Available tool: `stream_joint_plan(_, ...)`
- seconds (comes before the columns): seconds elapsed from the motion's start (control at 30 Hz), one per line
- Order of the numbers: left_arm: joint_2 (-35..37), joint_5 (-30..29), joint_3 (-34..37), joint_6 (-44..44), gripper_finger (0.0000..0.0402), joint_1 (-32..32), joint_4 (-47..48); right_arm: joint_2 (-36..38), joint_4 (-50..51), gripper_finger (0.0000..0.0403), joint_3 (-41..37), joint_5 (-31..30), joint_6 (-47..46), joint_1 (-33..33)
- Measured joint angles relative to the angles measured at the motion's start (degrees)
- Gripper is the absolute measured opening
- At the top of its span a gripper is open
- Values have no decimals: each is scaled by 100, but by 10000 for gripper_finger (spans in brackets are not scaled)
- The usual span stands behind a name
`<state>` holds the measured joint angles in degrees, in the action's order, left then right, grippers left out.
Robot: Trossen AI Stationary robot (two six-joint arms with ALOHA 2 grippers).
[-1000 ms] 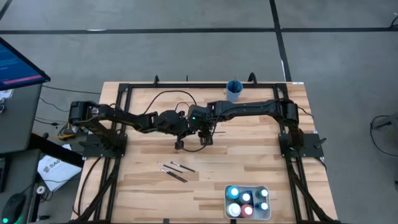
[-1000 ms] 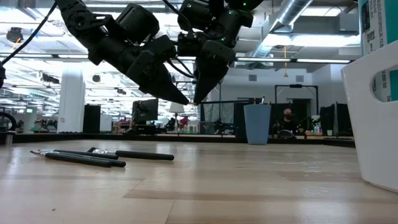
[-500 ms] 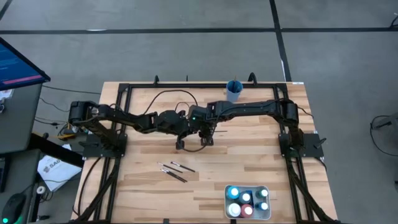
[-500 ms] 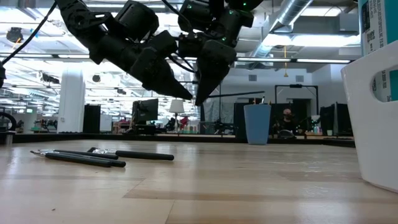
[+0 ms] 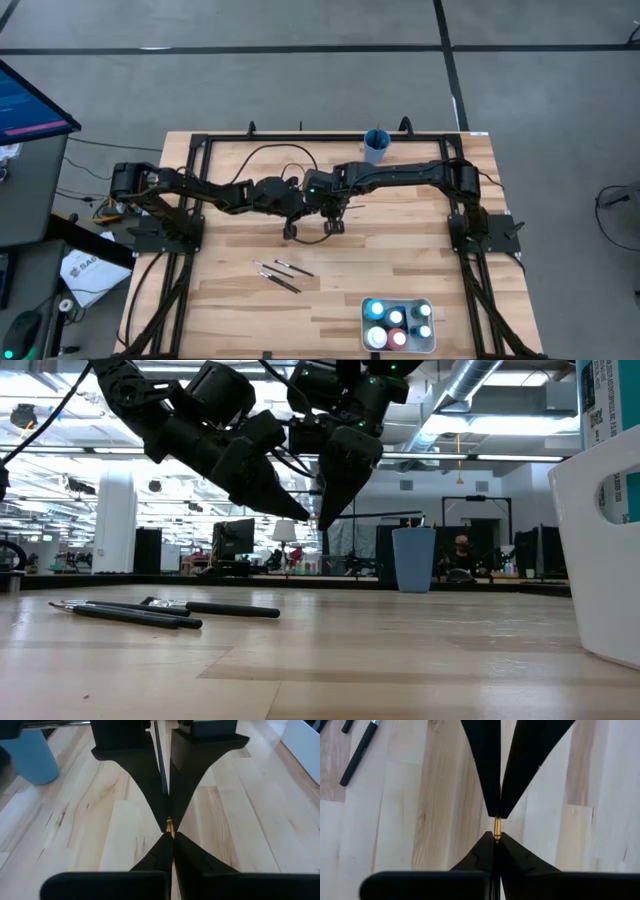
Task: Pick & Place Paint Supplies
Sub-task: Put the orange paintbrush into the blue cup
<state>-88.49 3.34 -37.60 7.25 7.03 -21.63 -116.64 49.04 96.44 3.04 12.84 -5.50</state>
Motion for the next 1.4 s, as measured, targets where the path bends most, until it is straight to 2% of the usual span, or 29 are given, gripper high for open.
stream_joint_plan(0.13, 8, 4, 0, -1, 2, 0, -59, 52, 21, 4, -2, -8, 2, 2)
stream_joint_plan(0.27, 152, 4, -2, -26, 22, 0, -129, 233, 94, 3, 3, 36, -19, -63)
stream_joint_plan(0.47, 770, 7, 4, -170, 87, 62, -116, 804, 62, 2, -136, 57, 85, -229)
stream_joint_plan(0.63, 1350, -154, 7, -188, 140, 158, -130, 1549, -248, 1, -547, 51, 81, -666)
stream_joint_plan(0.77, 1787, -526, 7, -214, 165, 166, -136, 2514, -1637, 1, -1336, 8, 31, -1191)
stream_joint_plan(0.93, 2195, -945, 7, -467, 171, 166, -135, 3629, -4520, 1, -2922, -533, -147, -1952)
stream_joint_plan(1.03, 2297, -960, 7, -516, 166, 166, -135, 4069, -6019, 1, -3879, -676, -342, -2397)
stream_joint_plan(1.2, 2289, -962, 7, -667, 157, 153, -154, 4205, -7668, 0, -5084, -609, -1103, -3042)
stream_joint_plan(1.4, 2273, -973, 9, -818, 154, 153, -152, 3874, -8772, 0, -5604, -592, -1334, -3173)
